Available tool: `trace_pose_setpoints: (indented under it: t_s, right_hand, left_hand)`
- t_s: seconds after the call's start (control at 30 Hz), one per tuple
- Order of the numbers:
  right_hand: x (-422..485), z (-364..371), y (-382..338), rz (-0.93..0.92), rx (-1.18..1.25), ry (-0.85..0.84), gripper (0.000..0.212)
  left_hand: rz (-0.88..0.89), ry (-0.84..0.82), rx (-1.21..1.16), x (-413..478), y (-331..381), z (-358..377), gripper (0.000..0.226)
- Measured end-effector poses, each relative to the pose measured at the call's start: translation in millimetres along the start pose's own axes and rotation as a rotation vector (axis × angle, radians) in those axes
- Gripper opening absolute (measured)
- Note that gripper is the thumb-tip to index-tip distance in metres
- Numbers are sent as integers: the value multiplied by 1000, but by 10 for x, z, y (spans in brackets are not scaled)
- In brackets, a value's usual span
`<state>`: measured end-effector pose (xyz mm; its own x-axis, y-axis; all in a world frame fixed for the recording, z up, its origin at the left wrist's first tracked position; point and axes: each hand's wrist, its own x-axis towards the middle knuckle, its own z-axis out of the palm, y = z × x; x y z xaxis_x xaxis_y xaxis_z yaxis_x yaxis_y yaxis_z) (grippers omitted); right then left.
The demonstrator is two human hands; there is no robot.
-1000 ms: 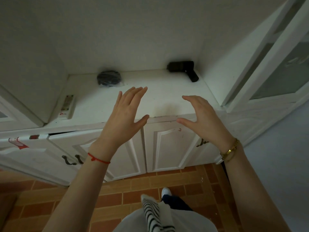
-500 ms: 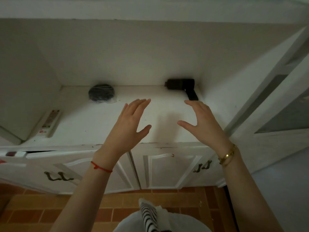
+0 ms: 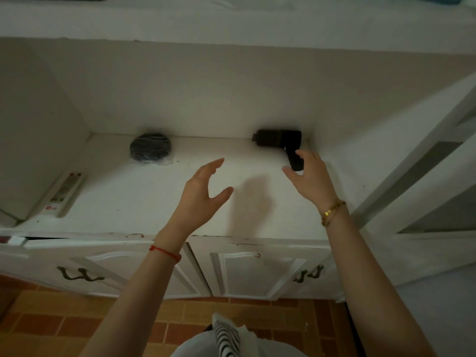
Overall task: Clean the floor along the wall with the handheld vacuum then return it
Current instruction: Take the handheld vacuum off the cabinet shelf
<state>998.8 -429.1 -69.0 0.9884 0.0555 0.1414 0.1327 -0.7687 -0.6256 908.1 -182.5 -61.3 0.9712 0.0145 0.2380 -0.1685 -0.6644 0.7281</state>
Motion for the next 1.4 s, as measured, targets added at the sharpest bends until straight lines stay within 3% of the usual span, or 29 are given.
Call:
trace_pose_setpoints:
  t_s: [0.23,0.43,0.8,1.0,1.17,1.4]
  right_hand:
    - [679,340,262,178,-131,55,69]
    - [983,483,367,221,-348,-10,80]
    - [951,508,364,208,-423,112,46]
    - [576,497,121,146,-244,215,35]
    - [83,408,-184,91,-154,334,40]
    - [-578,264,-493,57,-93,391,42]
  left_hand:
    - [-133,14,-154,194,-34,134,55]
    - [-220,7,-222,231,-65,201,51]
    - [-277,-20,-254,220,-136,174,43]
    - [-398,-82,-454,303,-102,162,47]
    - [-528,-102,-730,391,11,133,66]
    - [-532,-46,-964,424,146,20,73]
